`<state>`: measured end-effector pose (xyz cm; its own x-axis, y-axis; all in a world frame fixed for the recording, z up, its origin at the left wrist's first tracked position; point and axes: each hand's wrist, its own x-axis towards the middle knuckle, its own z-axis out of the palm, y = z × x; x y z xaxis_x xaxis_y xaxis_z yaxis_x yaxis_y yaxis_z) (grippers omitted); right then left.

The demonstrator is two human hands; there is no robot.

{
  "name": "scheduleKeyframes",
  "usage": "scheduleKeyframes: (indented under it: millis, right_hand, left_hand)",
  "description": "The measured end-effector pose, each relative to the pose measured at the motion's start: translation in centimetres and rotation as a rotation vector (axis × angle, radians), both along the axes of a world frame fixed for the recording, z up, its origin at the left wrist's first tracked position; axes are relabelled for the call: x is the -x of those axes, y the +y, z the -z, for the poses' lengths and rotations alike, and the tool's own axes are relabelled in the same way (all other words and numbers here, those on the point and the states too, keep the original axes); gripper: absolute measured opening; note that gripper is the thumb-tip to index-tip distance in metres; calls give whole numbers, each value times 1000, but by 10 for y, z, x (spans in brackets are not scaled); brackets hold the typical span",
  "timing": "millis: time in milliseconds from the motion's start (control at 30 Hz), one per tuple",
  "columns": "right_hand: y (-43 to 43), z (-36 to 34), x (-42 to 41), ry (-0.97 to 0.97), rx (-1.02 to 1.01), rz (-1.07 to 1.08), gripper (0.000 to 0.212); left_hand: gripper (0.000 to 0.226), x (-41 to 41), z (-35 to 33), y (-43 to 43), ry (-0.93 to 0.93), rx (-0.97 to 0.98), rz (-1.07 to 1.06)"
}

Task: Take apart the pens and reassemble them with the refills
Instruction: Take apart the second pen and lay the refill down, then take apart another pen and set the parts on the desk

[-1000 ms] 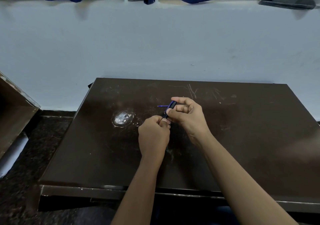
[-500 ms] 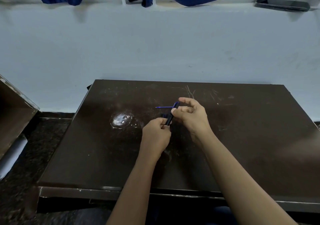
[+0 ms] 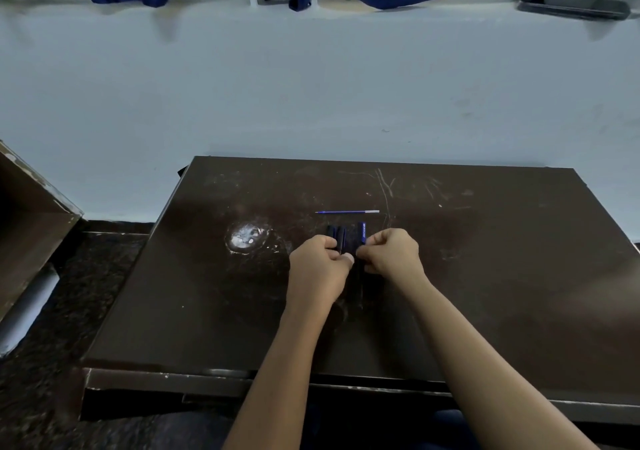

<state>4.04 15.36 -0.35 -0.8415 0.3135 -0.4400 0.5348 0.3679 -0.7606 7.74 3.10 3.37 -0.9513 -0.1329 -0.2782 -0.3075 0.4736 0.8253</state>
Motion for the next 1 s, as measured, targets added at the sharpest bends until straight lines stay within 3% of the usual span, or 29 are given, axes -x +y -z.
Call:
scheduleKeyframes:
  millis: [100, 200, 433, 633, 1000]
  right_hand:
    - [1, 15, -9, 35, -160, -55, 17]
    - [1, 21, -13, 58, -210, -95, 7]
    - [-1, 24, -14, 134, -307, -97, 21]
    - [-5, 8, -13, -55, -444, -175, 41]
    - [-4, 11, -12, -90, -460, -187, 22]
  left_hand:
    - [34, -1, 0, 0, 14, 21, 2]
    - [32, -1, 1, 0, 21, 35, 20]
    - [26, 0, 1, -1, 19, 42, 16]
    - [26, 1, 0, -1, 23, 53, 7]
    - [23, 1, 0, -1, 27, 66, 1]
